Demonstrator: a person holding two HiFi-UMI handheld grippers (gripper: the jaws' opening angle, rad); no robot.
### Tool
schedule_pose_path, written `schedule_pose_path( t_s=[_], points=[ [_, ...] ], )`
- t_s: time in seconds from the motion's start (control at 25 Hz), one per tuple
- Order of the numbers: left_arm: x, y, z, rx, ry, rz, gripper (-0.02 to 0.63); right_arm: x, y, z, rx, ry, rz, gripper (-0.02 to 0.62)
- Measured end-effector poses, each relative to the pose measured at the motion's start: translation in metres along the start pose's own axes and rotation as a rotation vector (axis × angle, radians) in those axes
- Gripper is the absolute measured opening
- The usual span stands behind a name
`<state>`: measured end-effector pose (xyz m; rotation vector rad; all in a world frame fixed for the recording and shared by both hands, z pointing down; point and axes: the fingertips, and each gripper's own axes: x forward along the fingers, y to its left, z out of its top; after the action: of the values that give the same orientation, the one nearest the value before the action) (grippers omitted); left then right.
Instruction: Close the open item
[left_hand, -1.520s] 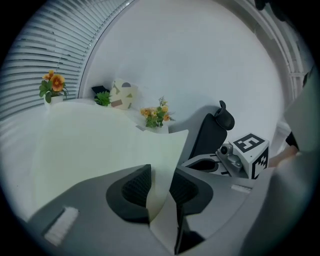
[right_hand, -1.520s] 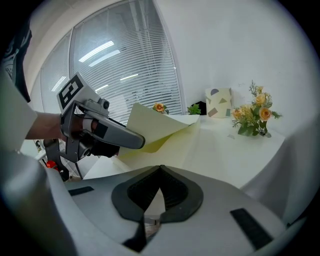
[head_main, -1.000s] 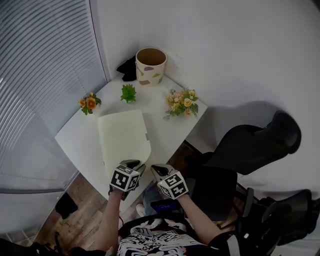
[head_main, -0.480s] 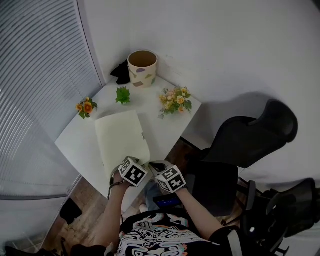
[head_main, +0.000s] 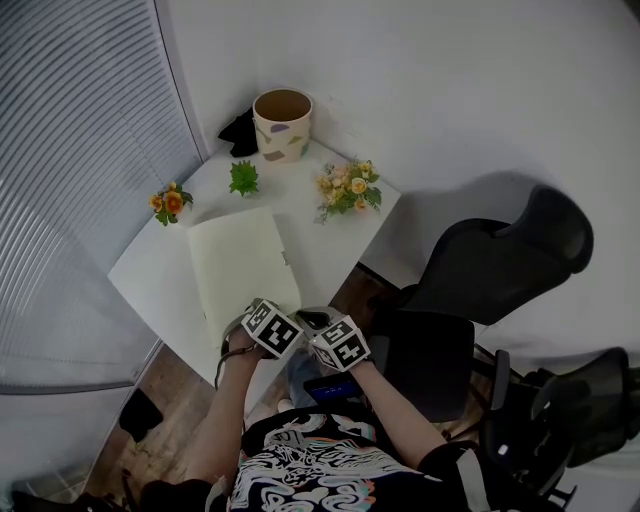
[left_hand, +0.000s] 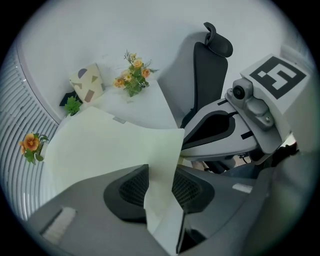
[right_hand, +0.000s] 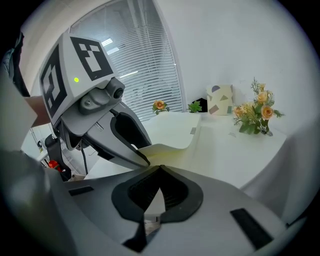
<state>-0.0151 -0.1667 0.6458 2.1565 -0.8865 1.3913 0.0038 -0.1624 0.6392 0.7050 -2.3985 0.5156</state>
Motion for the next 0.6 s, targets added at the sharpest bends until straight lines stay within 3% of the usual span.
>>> schedule_pose_path(
  t_s=[0.6],
  points=[
    [-0.0002, -0.0001, 0.0001, -0.015, -0.008, 0.003, 0.121, -0.0002, 0.0007, 0.0001, -0.02, 0.0, -0.001, 0.003]
  ],
)
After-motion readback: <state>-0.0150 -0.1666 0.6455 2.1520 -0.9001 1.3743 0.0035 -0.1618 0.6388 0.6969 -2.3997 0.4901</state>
